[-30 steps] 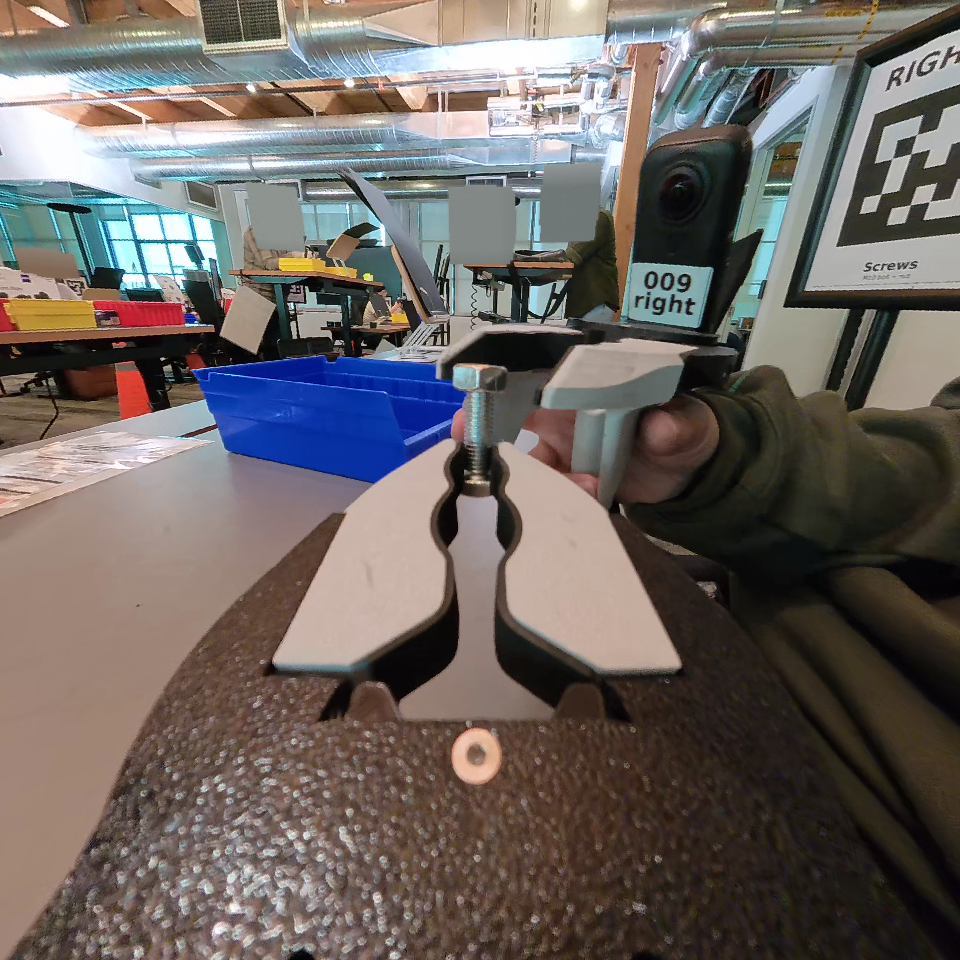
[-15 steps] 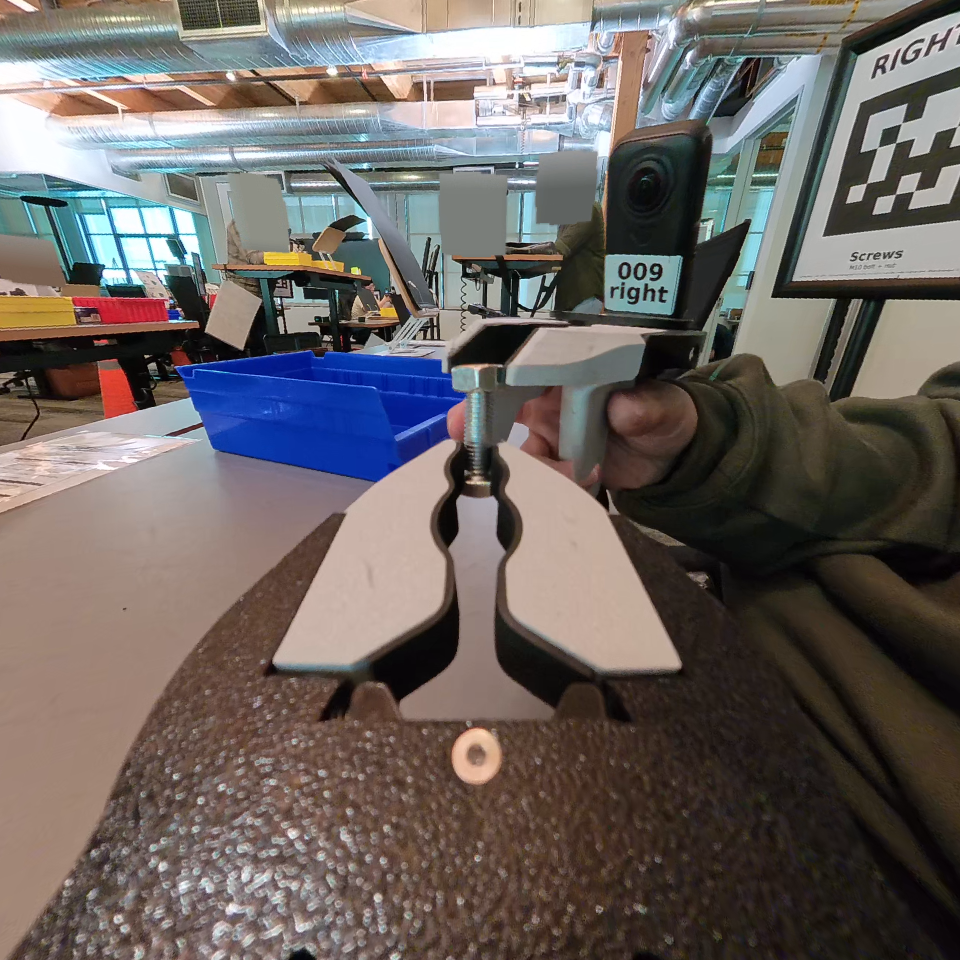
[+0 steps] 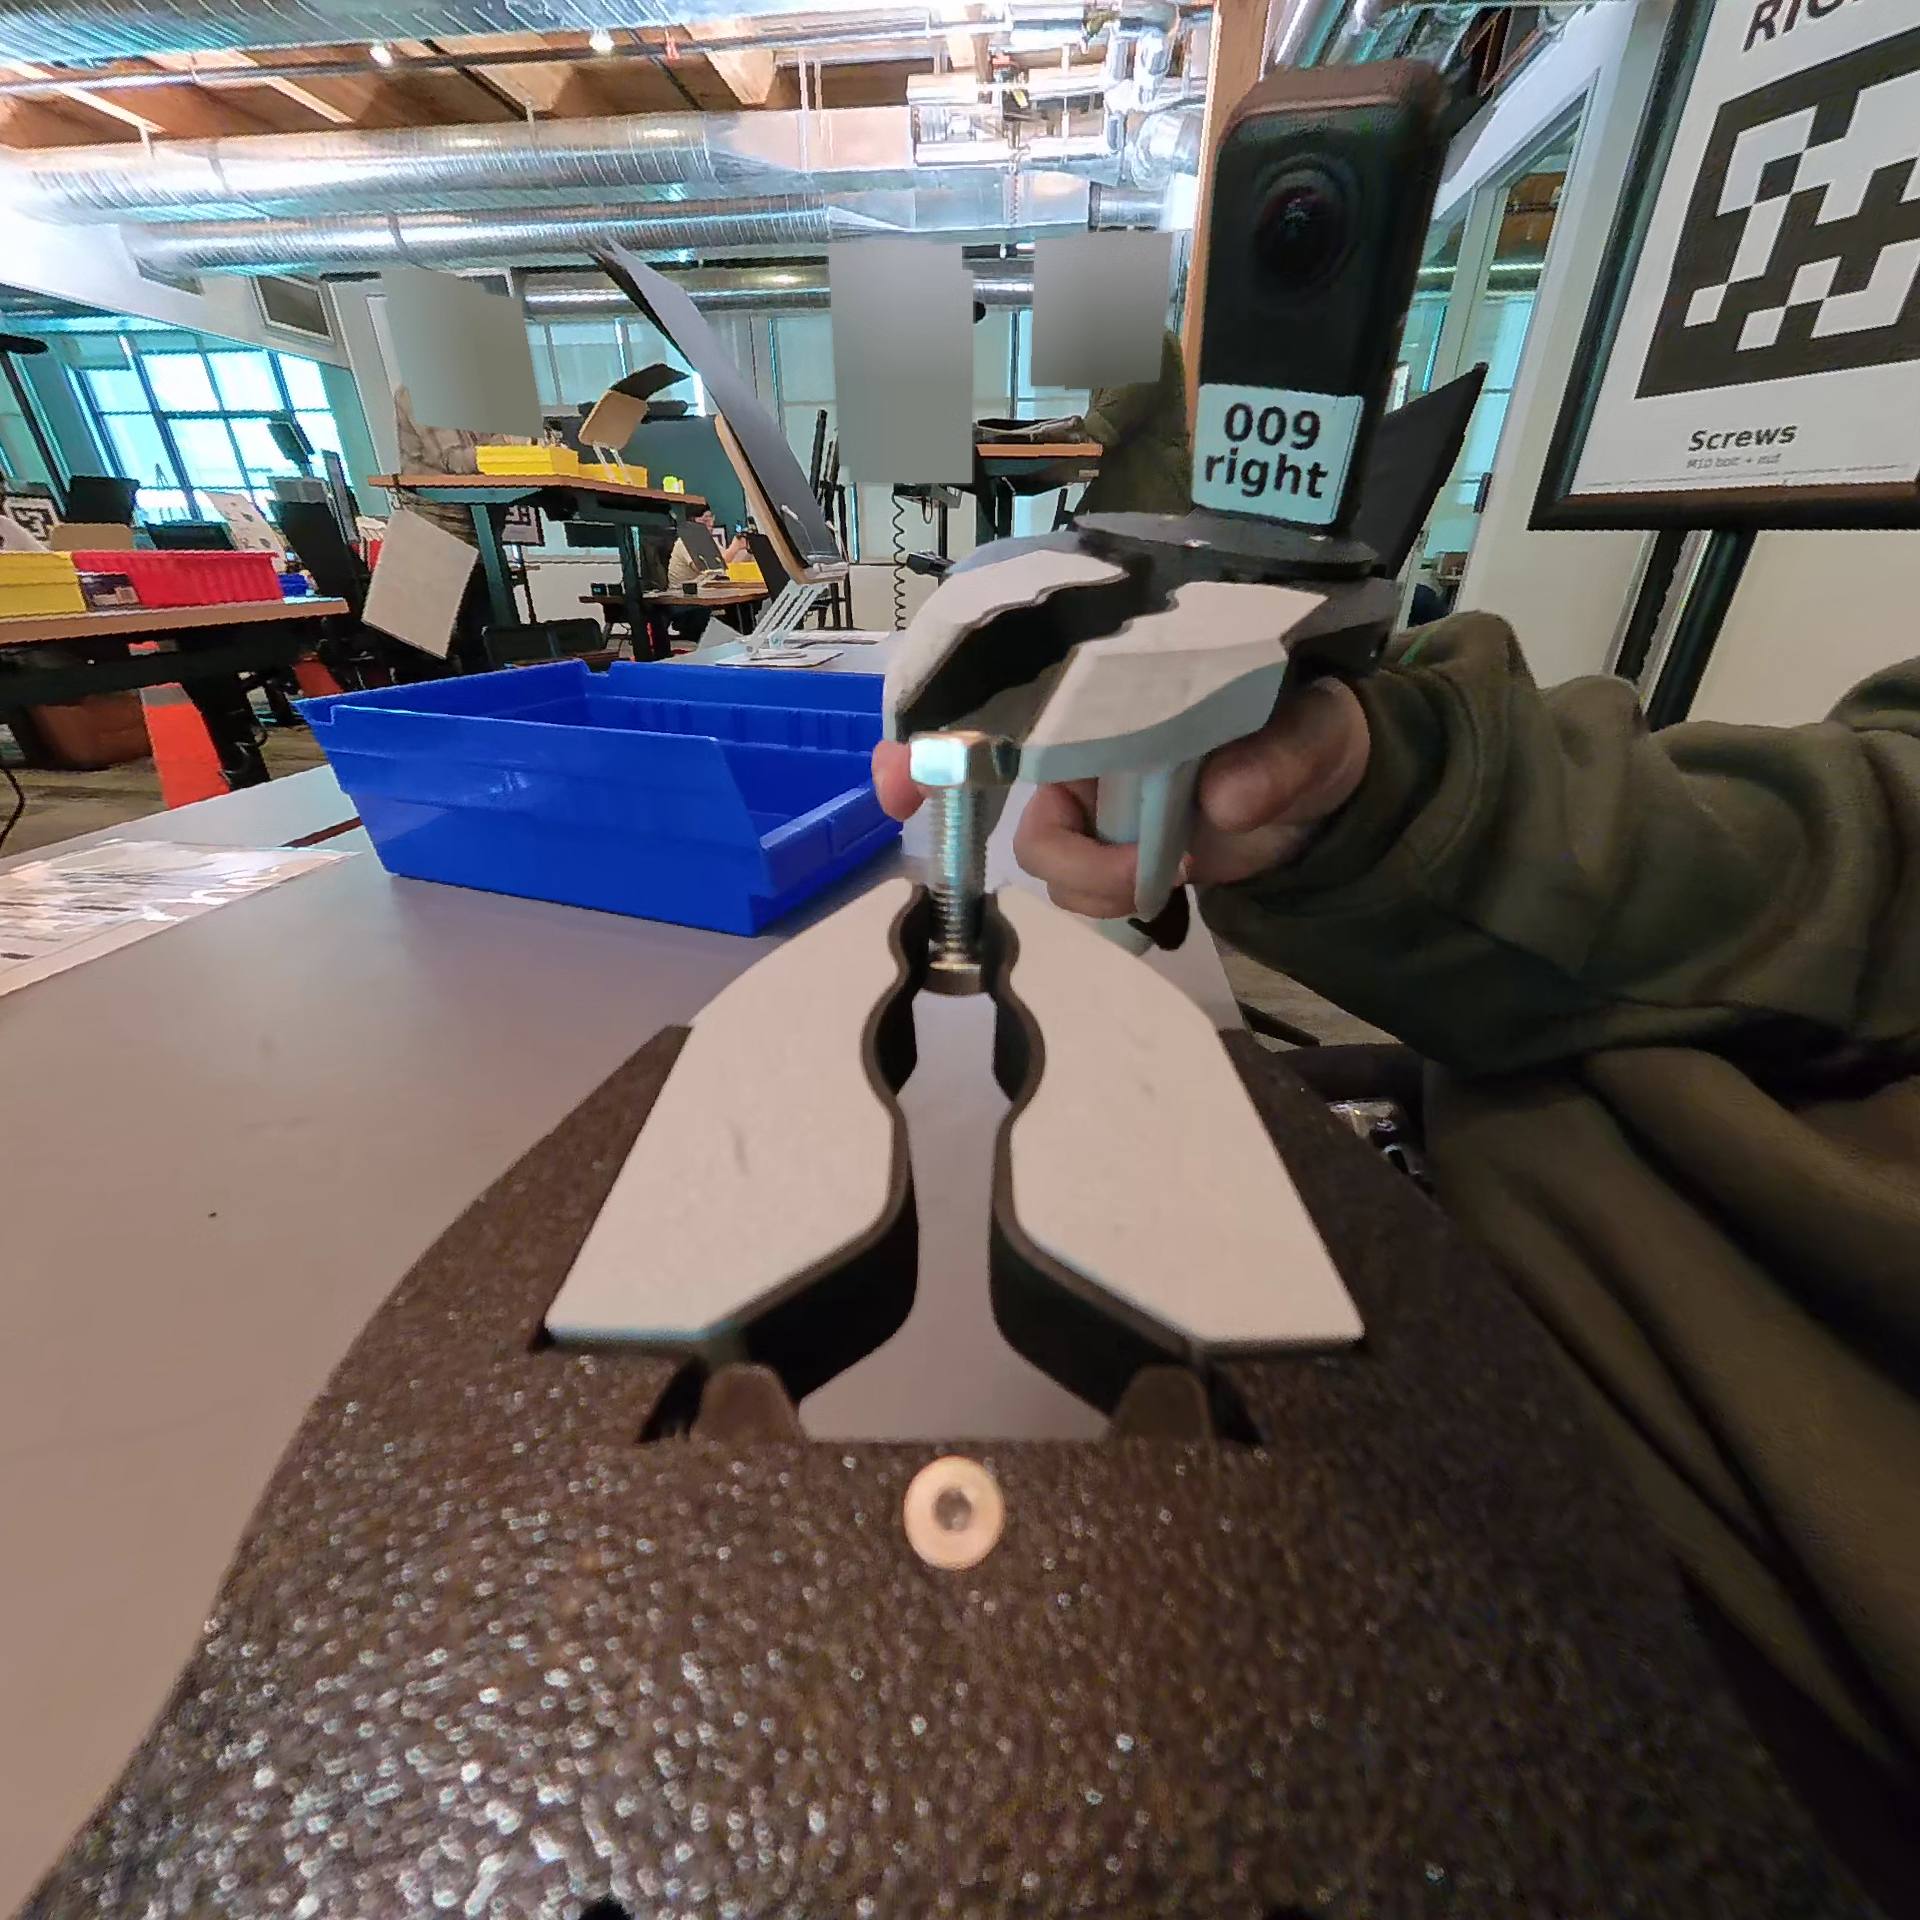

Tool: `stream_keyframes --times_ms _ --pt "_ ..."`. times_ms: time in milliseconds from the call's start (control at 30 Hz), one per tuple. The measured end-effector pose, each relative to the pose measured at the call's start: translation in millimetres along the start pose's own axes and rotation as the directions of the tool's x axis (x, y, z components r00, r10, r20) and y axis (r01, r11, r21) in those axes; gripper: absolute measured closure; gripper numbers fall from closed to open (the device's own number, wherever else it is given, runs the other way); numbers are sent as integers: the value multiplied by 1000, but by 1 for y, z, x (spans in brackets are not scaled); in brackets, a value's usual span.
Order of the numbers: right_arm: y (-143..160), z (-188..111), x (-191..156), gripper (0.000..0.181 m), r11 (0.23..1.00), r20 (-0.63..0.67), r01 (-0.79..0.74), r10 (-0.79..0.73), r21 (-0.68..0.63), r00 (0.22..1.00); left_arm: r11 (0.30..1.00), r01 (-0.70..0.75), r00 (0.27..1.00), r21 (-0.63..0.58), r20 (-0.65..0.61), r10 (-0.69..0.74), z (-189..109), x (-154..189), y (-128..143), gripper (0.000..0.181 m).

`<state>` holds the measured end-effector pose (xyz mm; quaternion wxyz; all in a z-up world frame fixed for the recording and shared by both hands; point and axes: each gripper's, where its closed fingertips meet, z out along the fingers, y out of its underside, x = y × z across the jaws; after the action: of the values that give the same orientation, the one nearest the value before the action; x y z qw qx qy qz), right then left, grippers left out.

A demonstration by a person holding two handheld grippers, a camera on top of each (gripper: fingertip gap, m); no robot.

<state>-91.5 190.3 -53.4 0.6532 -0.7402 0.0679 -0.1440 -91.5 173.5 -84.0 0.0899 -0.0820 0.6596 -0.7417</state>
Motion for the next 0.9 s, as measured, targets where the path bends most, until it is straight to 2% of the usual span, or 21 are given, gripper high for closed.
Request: stream_keyframes --times_ms 200,400,600,900 --pt "2 -1 -2 163 998 42 11 -8 -69 999 1000 -15 1000 -20 -10 15 1 2 2 172" --pt "5 -6 -5 163 989 124 -44 61 -140 990 998 -39 999 -39 -32 38 3 7 5 172" --pt "6 -7 -5 163 981 127 9 16 -195 992 998 -38 999 -44 -29 37 3 6 5 172" --pt "-1 -4 -2 159 991 98 0 13 -131 995 1000 -12 1000 -2 -11 12 1 2 0 172"
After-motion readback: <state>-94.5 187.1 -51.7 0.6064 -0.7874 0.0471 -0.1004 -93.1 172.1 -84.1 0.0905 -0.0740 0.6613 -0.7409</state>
